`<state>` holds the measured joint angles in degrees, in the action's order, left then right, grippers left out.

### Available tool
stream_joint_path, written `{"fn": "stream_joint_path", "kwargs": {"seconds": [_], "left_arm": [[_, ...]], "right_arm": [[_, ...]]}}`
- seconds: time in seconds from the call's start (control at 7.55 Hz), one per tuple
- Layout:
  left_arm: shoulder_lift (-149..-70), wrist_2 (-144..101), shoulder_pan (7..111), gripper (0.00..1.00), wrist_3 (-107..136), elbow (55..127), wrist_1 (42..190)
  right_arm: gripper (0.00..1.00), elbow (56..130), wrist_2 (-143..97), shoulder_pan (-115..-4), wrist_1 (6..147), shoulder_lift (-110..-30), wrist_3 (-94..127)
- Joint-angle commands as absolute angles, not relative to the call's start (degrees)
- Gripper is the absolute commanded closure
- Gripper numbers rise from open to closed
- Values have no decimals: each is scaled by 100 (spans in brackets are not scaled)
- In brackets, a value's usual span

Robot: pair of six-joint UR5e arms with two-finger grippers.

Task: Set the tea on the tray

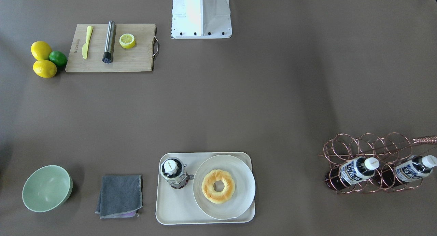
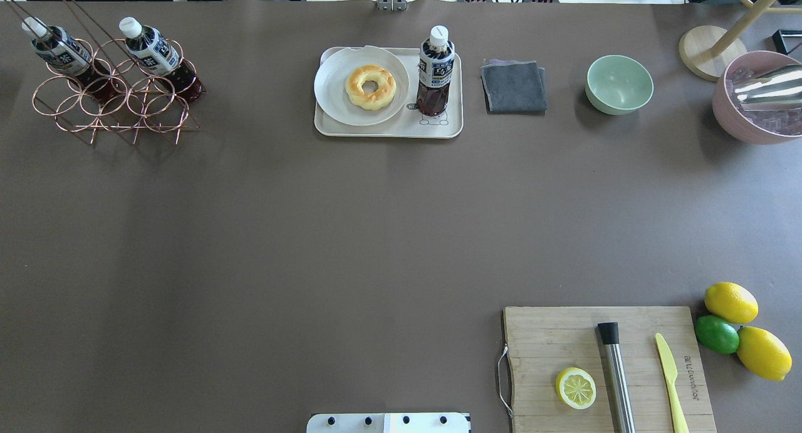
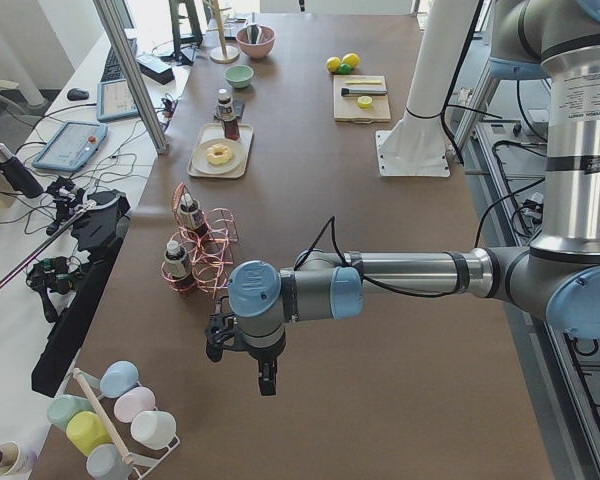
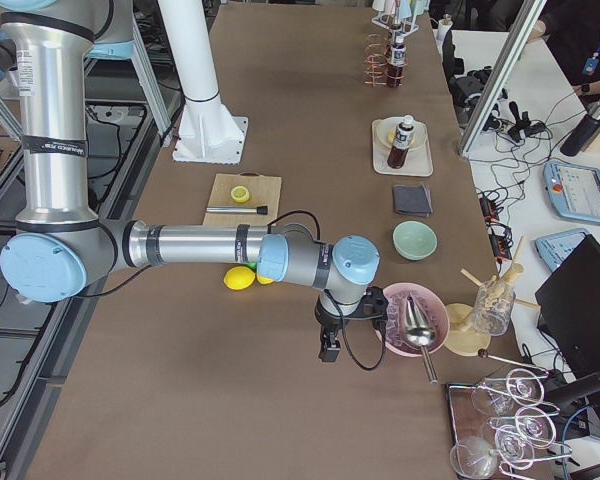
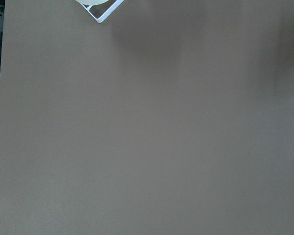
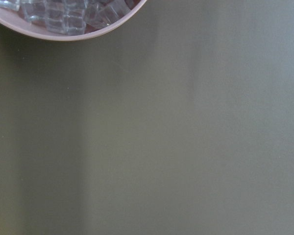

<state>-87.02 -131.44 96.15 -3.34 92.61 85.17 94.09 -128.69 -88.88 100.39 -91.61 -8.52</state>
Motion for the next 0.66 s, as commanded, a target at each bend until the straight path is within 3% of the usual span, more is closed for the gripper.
{"fn": "stream_joint_path", "kwargs": {"seconds": [0.0, 0.53], "left_arm": [[-8692, -13148, 9624, 1, -325, 9272, 8517], [-8684, -13157, 9624, 1, -325, 9281, 8517]], "right_arm": [[0, 9422, -12867, -8886, 10037, -9158, -853], [0, 9466, -12911, -8877, 10037, -9158, -853]]}}
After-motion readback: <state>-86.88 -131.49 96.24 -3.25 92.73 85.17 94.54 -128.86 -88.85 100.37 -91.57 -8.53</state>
